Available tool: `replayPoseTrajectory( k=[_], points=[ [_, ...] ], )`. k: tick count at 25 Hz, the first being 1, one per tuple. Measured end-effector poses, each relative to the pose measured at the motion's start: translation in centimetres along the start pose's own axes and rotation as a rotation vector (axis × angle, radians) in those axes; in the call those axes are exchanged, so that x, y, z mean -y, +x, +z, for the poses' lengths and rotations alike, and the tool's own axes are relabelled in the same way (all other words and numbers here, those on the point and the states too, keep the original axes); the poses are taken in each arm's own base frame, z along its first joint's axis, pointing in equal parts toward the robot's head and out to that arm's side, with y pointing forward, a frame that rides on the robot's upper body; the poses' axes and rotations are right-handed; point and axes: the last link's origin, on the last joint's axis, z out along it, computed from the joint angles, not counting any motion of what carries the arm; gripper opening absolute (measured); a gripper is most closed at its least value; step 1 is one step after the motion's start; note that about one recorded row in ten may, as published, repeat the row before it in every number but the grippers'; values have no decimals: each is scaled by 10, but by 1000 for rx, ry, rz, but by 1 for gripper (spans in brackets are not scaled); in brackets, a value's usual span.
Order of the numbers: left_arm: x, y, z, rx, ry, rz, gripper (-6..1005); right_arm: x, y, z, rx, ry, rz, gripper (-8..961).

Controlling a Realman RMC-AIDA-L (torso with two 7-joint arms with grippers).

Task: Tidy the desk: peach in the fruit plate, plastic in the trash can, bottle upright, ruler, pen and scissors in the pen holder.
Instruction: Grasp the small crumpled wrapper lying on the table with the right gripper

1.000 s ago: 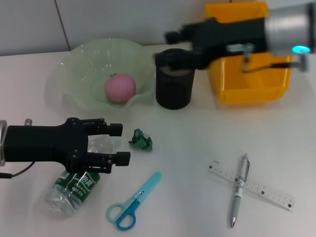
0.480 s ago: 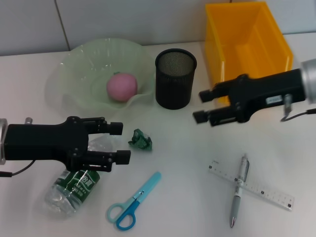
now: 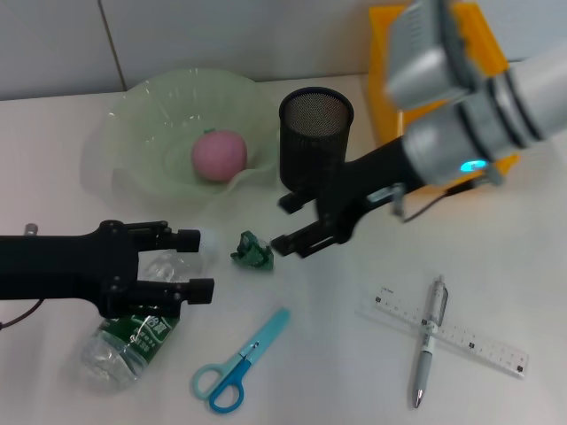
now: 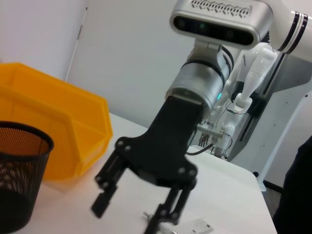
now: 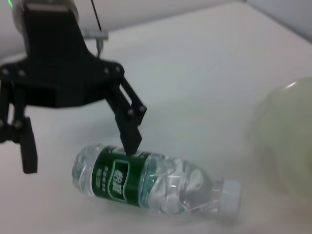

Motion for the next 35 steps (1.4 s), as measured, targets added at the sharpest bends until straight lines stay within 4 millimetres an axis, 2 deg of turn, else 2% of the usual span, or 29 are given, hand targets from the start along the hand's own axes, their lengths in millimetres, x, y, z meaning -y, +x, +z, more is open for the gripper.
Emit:
replayPoseTrajectory(
  k=[5, 12, 24, 35],
  points=[
    [-1, -5, -7, 4, 11, -11, 783, 4, -9, 35, -96, 40, -55, 643],
    [-1, -7, -12, 10, 23, -14, 782, 4, -11, 55, -162, 72, -98, 641],
    [1, -6, -18, -3, 40, -14, 780, -3, -5, 76, -199, 81, -133, 638],
    [1, -5, -18, -3, 41, -12, 778, -1, -7, 82, -181, 109, -125, 634]
  ],
)
